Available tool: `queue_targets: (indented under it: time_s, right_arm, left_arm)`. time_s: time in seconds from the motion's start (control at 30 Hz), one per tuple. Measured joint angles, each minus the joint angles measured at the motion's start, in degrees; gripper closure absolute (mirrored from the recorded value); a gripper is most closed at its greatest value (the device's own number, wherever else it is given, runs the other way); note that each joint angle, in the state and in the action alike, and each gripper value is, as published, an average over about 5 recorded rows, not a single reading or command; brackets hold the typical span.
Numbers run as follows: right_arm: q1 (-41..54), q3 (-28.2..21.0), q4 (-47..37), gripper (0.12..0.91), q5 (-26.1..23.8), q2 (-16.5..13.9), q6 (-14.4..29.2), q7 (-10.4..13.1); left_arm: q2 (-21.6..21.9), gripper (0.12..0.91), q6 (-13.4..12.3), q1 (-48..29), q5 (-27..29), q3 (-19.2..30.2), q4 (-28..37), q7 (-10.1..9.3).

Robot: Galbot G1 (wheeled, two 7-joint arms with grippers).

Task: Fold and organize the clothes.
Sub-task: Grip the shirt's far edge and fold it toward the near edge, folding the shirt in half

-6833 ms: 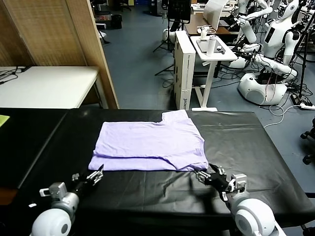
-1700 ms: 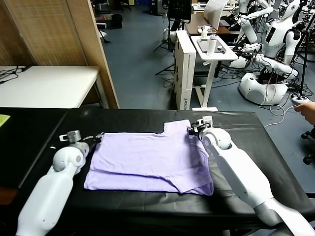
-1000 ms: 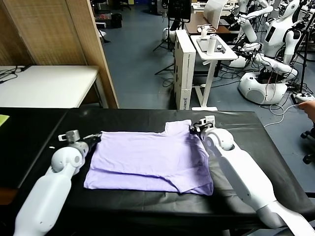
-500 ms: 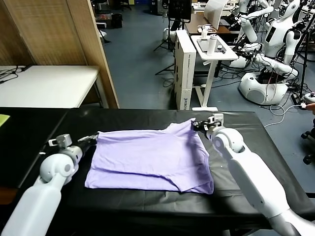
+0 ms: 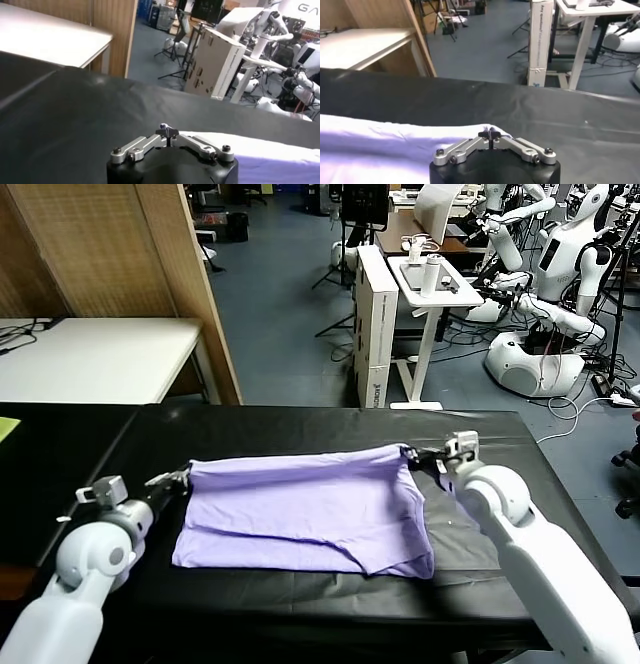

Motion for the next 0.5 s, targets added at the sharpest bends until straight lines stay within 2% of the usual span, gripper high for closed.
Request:
queue_targets:
  time_s: [0.5]
  right_arm:
    - [-11.25, 1.5, 5.6, 0.885, -1.8, -0.72, 0.0, 0.17]
  left_arm:
    - [-1.16, 0.884, -1.57, 9.58, 1.74, -3.12, -3.01, 1.03]
